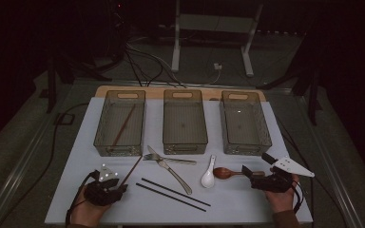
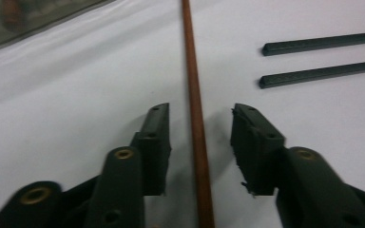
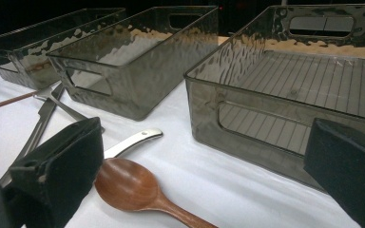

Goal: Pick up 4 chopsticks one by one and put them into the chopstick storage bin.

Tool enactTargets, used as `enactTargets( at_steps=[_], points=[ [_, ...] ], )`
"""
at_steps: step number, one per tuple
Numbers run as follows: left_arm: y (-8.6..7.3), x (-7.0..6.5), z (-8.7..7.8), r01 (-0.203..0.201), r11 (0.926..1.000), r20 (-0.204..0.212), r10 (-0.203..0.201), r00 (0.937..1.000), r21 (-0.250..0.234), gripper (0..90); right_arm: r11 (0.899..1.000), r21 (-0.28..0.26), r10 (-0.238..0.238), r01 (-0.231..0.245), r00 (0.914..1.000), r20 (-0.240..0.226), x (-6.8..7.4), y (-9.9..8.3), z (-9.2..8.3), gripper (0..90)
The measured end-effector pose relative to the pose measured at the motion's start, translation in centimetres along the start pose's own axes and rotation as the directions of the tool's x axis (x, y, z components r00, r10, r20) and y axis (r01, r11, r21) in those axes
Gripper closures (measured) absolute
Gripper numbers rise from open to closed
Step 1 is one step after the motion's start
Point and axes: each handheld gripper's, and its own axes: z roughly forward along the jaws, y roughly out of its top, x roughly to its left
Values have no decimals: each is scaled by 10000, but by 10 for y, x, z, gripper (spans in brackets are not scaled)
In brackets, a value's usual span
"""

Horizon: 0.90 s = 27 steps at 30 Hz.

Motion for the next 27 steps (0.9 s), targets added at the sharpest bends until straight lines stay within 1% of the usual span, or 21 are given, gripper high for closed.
enactTargets(
  at_steps=[4,6,8,11,15,18,22,23,27],
  points=[
    [2,-5,0,-143,9997,-164,146,9998,175,732,10000,-6,39,-39,10000,4,0,0,0,0],
    [2,-6,0,-207,9995,-138,210,9997,225,791,10000,-5,45,-45,10000,-6,0,0,0,0],
    [3,-6,0,-152,9995,-109,155,9998,272,850,10000,7,40,-40,10000,-6,0,0,0,0],
    [3,-3,0,-12,9996,39,11,10000,275,854,10000,-20,22,-22,10000,4,-1,0,0,0],
    [3,-3,-1,-7,9997,41,6,10000,242,859,10000,-14,61,-61,10000,6,-1,0,-1,0],
    [3,-2,-2,-136,9995,24,135,9999,289,860,10000,-14,41,-41,10000,8,-1,0,0,0],
    [2,-1,-5,-95,9999,15,95,10000,121,860,10000,-8,54,-54,10000,7,-1,0,0,0],
    [2,0,-6,-124,9999,91,123,9999,94,860,10000,-2,42,-42,10000,1,-1,0,0,0],
    [5,-1,-9,-178,9997,18,179,9998,-154,860,10000,7,32,-32,10000,-8,-1,0,0,0]
  ],
)
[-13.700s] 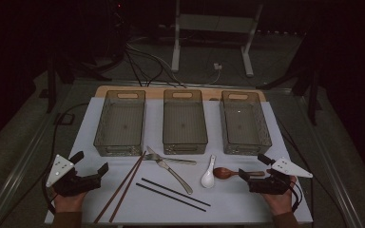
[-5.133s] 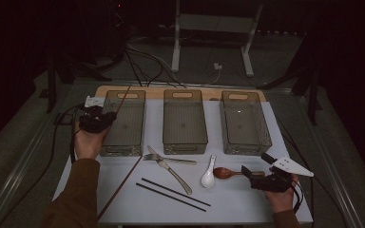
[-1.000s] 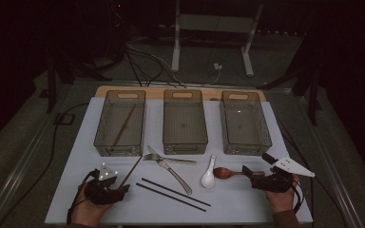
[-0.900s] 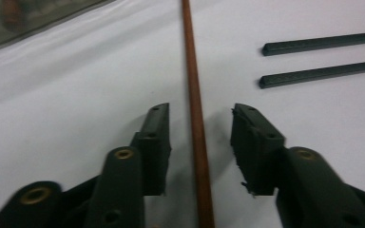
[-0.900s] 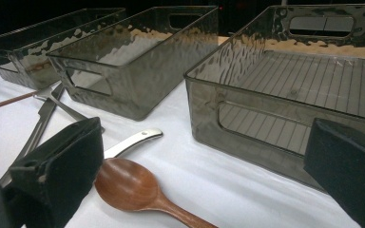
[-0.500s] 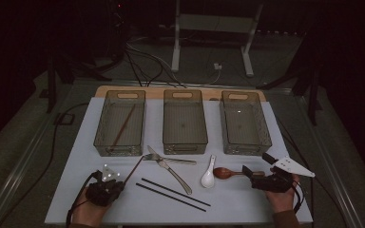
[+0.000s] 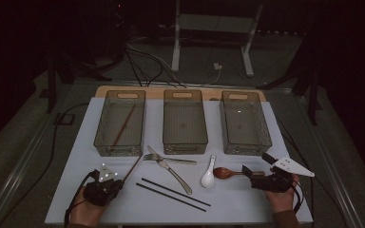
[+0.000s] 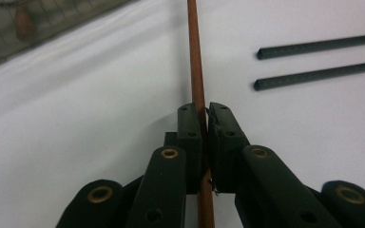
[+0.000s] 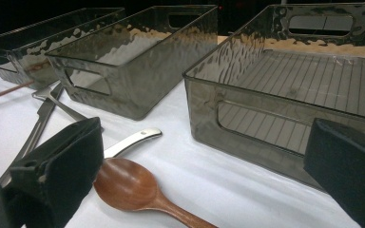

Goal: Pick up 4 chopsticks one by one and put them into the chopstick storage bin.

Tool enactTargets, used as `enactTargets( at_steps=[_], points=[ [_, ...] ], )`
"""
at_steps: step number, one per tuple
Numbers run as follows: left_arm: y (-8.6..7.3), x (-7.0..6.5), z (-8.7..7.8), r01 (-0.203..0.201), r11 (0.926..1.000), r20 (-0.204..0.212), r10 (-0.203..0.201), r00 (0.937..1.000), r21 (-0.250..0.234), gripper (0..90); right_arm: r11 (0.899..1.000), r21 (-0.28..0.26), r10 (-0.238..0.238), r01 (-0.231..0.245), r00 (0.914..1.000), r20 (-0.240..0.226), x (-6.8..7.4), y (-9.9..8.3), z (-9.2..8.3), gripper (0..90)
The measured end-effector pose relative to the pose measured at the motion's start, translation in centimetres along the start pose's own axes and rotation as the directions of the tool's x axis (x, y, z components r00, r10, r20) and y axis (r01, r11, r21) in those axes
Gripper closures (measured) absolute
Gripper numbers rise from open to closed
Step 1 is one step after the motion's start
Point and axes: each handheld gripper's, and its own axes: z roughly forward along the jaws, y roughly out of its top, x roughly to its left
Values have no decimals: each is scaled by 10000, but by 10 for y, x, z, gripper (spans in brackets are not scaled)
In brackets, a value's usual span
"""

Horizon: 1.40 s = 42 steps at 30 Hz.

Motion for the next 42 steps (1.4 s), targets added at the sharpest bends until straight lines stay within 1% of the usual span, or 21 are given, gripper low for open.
enactTargets(
  at_steps=[2,9,14,18,21,25,26,27,30,32,36,42],
  points=[
    [2,-1,-1,-10,9999,4,10,10000,-131,861,10000,-3,11,-11,10000,10,0,0,0,0],
    [13,-5,-6,-243,9981,-12,243,9997,-563,860,10000,-3,4,-4,10000,7,0,0,0,0],
    [20,-4,-11,-155,9952,-102,146,9998,-970,860,10000,-7,1,-1,10000,28,-1,0,-1,0],
    [25,0,-15,-101,9928,-183,80,9998,-1193,860,10000,-10,-4,4,10000,9,0,0,0,0],
    [28,4,-16,29,9904,-275,-68,9996,-1381,860,10000,-7,7,-7,10000,27,-1,0,0,0],
    [32,13,-16,292,9861,-407,-363,9985,-1633,861,10000,-2,-10,10,10000,14,-1,0,0,0],
    [33,15,-15,344,9860,-406,-416,9983,-1632,860,10000,2,-9,9,10000,11,0,0,0,0],
    [33,17,-14,405,9846,-503,-497,9975,-1701,860,10000,5,-6,6,10000,13,0,0,0,0],
    [36,25,-10,738,9803,-546,-851,9949,-1831,860,10000,9,-10,10,10000,12,-1,0,0,0],
    [39,30,-8,888,9776,-578,-1015,9931,-1909,860,10000,1,-11,11,10000,13,0,0,0,0],
    [43,32,-6,1019,9736,-628,-1169,9912,-2045,860,10000,-2,9,-9,10000,30,-1,0,0,0],
    [49,36,-8,1165,9657,-638,-1347,9888,-2322,860,10000,0,-7,7,10000,25,-1,0,0,0]
  ],
)
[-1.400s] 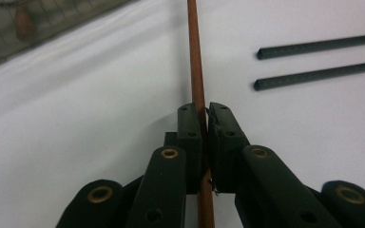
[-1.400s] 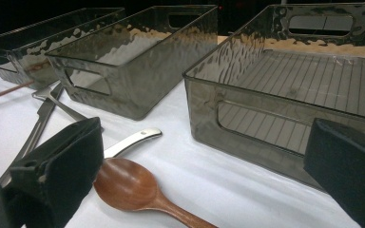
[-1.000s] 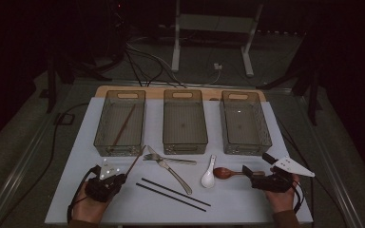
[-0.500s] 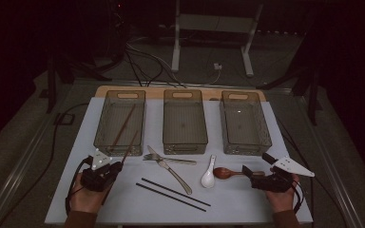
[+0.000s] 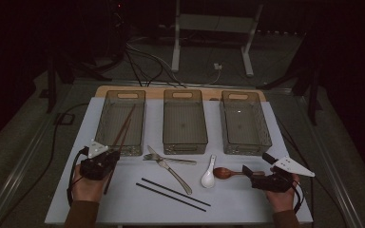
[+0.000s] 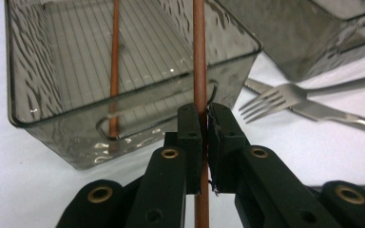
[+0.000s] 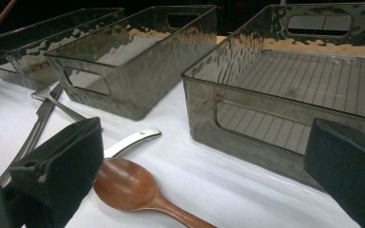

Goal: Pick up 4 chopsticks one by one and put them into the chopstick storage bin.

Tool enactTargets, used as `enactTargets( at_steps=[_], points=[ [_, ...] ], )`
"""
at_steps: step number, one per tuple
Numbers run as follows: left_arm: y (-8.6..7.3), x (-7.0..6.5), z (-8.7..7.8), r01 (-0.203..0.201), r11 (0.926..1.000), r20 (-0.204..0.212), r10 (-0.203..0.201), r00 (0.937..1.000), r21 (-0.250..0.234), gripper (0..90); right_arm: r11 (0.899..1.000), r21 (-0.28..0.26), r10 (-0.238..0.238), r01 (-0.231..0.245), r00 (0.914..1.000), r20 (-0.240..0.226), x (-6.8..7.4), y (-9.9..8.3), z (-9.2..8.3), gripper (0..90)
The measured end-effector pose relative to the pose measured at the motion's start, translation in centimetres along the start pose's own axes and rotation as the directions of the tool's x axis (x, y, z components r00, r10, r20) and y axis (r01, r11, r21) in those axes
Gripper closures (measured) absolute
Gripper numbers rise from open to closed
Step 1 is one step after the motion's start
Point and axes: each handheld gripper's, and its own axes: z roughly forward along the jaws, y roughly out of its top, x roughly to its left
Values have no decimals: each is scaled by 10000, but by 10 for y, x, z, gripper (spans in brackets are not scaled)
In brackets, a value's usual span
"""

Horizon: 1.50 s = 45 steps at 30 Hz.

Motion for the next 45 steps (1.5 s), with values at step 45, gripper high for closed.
enactTargets(
  at_steps=[45],
  points=[
    [65,42,2,463,9968,263,-447,9987,-652,861,10000,12,66,-66,10000,16,-1,0,0,0]
  ],
)
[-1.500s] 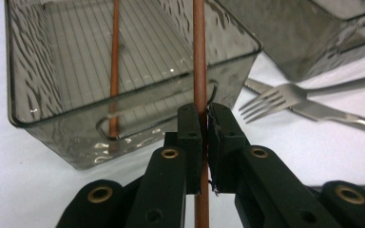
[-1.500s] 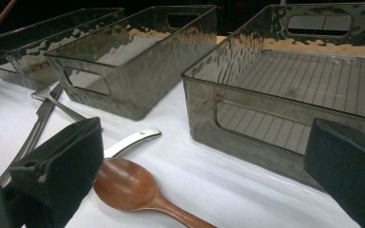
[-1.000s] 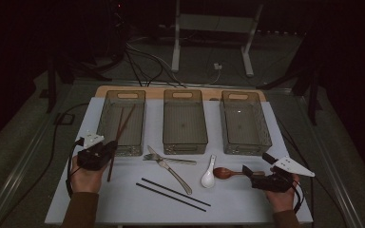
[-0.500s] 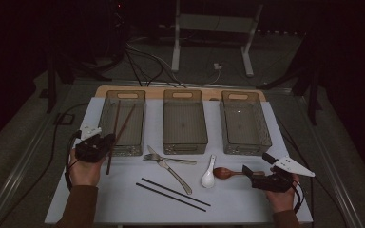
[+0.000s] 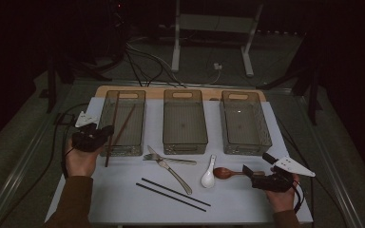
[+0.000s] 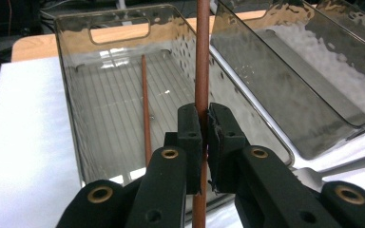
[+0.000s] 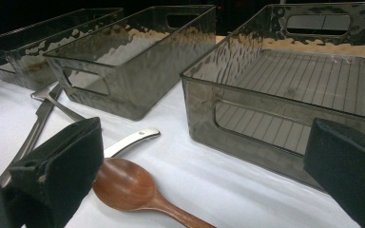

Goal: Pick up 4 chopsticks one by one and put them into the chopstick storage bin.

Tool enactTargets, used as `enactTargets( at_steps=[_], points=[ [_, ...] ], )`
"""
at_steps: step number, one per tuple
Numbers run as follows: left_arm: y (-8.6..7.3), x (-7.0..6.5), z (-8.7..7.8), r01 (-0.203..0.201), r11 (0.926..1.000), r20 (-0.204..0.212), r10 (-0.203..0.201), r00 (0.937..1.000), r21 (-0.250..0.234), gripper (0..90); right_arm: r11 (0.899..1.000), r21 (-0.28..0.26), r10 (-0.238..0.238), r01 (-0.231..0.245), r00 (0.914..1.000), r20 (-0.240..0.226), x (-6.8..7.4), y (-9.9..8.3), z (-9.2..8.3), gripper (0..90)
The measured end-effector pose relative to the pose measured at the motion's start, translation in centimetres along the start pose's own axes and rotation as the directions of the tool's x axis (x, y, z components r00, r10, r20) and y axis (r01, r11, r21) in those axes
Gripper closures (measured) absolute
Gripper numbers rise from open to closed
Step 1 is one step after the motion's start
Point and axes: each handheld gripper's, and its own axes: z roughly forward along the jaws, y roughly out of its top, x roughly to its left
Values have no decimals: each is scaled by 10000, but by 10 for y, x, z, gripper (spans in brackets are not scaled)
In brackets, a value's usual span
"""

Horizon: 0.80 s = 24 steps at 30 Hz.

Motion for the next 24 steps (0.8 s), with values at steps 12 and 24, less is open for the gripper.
enactTargets(
  at_steps=[12,24],
  points=[
    [29,18,-2,-128,9998,288,132,9995,-150,860,10000,31,-44,44,10000,-20,0,0,1,0],
    [63,28,8,-673,9977,78,674,9977,-74,860,10000,-1,-14,14,10000,-25,0,0,1,0]
  ],
)
